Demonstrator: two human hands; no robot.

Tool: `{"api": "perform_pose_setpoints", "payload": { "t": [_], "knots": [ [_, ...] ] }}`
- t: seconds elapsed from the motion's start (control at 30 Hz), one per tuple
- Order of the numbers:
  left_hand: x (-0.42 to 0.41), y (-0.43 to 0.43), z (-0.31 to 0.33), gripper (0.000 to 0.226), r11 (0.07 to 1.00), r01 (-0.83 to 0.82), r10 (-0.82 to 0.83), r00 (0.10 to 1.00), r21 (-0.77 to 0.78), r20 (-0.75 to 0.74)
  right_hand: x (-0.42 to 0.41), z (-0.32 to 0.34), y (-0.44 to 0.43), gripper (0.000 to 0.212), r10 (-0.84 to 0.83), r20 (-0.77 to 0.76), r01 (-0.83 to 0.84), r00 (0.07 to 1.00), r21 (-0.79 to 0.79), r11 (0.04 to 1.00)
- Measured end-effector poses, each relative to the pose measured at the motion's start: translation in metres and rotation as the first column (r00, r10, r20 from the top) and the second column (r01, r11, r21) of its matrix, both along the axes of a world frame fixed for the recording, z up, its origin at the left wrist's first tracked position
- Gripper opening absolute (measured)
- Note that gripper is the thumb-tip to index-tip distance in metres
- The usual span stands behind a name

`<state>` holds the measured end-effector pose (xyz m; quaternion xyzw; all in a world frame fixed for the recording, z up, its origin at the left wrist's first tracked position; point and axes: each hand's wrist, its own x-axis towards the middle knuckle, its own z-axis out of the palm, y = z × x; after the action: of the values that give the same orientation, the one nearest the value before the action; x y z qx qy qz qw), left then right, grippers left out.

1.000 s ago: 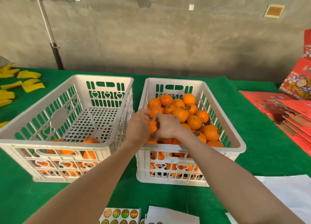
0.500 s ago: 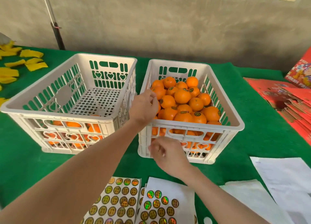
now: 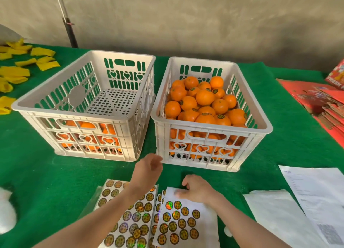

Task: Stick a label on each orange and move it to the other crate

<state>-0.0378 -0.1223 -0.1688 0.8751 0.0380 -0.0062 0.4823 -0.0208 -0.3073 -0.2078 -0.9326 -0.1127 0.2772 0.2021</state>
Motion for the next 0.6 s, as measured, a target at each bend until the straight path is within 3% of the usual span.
{"api": "perform_pose_setpoints", "payload": {
  "t": [0.07,0.17,0.27,0.37,0.43,0.53,0.6],
  "knots": [
    [0.002,0.005,-0.018,0.024,0.999,-0.012,0.017,0.992,0.043,-0.122,-0.001,0.001,0.003,0.033,0.039,-0.012,-0.039,0.999,-0.031,0.999],
    [0.006,0.005,-0.031,0.028,0.999,0.017,-0.007,0.973,0.04,-0.232,-0.001,0.002,0.003,0.032,-0.023,0.068,0.02,0.997,0.045,0.999],
    [0.008,-0.003,-0.032,0.02,0.996,0.071,-0.087,0.928,-0.058,-0.363,0.002,0.01,-0.002,0.023,-0.133,0.134,0.103,0.982,0.209,0.972],
    [0.009,-0.015,-0.032,0.009,0.987,0.022,-0.094,0.878,-0.156,-0.469,0.001,0.016,-0.005,0.018,-0.173,0.159,0.116,0.972,0.315,0.942],
    [0.008,-0.02,-0.031,0.01,0.977,-0.057,-0.054,0.868,-0.207,-0.494,-0.005,0.019,-0.008,0.022,-0.184,0.287,0.081,0.94,0.338,0.938],
    [0.008,-0.023,-0.028,0.015,0.954,-0.12,-0.035,0.866,-0.274,-0.499,-0.018,0.02,-0.011,0.023,-0.141,0.595,-0.081,0.791,0.33,0.941],
    [0.008,-0.024,-0.024,0.012,0.959,-0.111,-0.035,0.867,-0.261,-0.497,-0.025,0.018,-0.011,0.02,-0.073,0.63,-0.133,0.773,0.272,0.953]
  ]
}}
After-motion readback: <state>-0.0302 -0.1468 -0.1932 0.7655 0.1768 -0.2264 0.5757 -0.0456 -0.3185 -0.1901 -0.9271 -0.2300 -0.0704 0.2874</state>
